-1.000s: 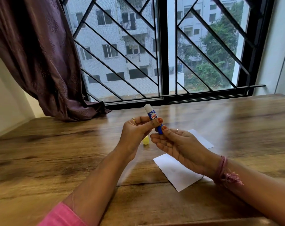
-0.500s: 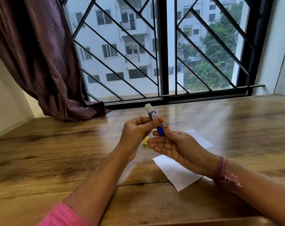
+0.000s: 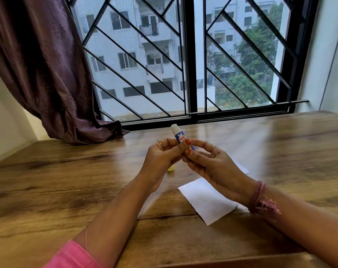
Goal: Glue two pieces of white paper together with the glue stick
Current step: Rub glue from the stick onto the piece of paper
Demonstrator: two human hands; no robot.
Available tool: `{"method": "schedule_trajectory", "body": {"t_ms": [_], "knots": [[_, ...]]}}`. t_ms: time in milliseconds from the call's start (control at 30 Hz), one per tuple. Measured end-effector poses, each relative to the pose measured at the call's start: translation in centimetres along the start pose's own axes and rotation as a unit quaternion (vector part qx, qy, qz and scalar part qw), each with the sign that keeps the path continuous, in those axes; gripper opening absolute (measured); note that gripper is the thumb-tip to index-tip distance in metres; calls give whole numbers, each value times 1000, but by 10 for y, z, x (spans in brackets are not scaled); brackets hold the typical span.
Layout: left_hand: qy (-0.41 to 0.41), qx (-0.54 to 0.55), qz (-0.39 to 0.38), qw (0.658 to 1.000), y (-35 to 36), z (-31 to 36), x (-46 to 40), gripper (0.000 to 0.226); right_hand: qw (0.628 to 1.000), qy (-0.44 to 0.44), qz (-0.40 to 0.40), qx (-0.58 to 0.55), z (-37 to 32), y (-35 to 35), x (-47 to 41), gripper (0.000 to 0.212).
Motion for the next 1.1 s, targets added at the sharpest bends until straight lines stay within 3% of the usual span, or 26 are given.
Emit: {"method": "schedule_trajectory", "body": {"t_ms": [133, 233, 400, 533, 733, 1100], "knots": [[1, -52, -15, 999, 0, 6, 0, 30, 999, -11, 9, -34, -4, -5, -3, 34], [25, -194, -38, 980, -2, 10, -2, 36, 997, -18, 42, -63, -9, -17, -6, 28], [36, -438, -178, 880, 11, -4, 5, 31, 987, -21, 141, -75, -15, -39, -5, 18], [-24, -460, -286, 840, 22, -26, 17, 36, 975, -32, 204, -87, -21, -53, -2, 22], [-25, -531, -323, 783, 27, -39, 21, 42, 969, -5, 227, -96, -19, -61, -1, 24], [40, -523, -255, 812, 44, -40, 19, 40, 975, 28, 203, -88, -20, -63, 19, 27]]}}
Point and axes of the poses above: each hand's wrist, its own x-axis away from the middle knuckle, its own y-axis out of the palm, z = x × y, the point moved 9 cm from there along -x, towards the middle knuckle, and after that the axes turned 1 degree about z, right-handed, at the moved point
